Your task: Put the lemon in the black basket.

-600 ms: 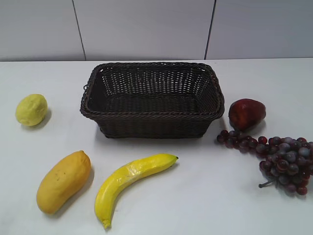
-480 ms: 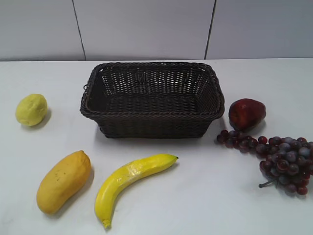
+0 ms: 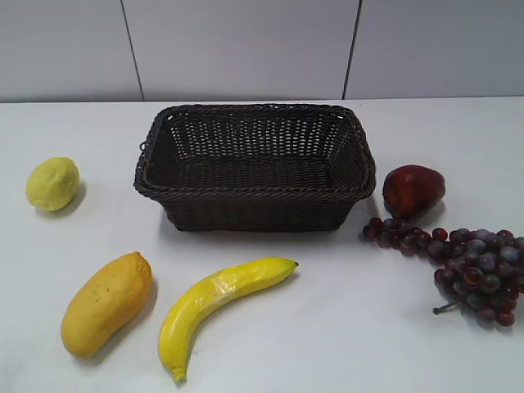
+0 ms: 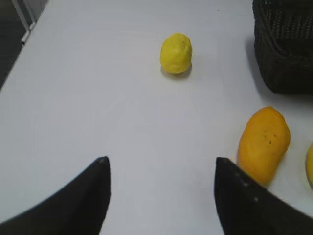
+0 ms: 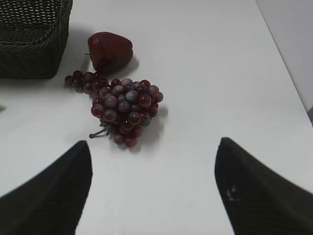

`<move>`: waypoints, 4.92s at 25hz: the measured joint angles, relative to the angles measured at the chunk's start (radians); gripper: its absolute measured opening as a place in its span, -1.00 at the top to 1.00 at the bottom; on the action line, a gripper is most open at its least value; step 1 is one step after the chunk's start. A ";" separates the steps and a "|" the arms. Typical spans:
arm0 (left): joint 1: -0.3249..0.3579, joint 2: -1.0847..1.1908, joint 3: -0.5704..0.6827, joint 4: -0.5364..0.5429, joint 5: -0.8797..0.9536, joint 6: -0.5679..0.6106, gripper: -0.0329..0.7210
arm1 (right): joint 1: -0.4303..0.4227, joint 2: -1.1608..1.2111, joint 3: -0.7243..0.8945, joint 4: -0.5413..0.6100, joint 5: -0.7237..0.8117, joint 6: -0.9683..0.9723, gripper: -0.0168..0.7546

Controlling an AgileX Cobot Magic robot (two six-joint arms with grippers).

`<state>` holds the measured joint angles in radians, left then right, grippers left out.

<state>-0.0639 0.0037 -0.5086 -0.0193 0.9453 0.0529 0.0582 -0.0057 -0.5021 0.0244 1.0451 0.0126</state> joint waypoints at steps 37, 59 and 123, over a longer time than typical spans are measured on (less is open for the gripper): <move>-0.001 1.918 -0.850 -0.111 -0.212 0.239 -0.78 | 0.000 0.000 0.000 0.000 0.000 0.000 -0.58; -0.004 1.793 -0.886 -0.139 -0.255 0.244 -0.35 | 0.000 0.000 0.000 0.000 0.000 0.000 -0.58; 0.052 1.810 -1.178 -0.031 0.263 0.037 -0.63 | 0.000 0.000 0.000 0.000 0.000 0.000 -0.58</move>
<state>-0.0119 1.8135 -1.6868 -0.0501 1.2082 0.0896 0.0582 -0.0057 -0.5021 0.0244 1.0451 0.0126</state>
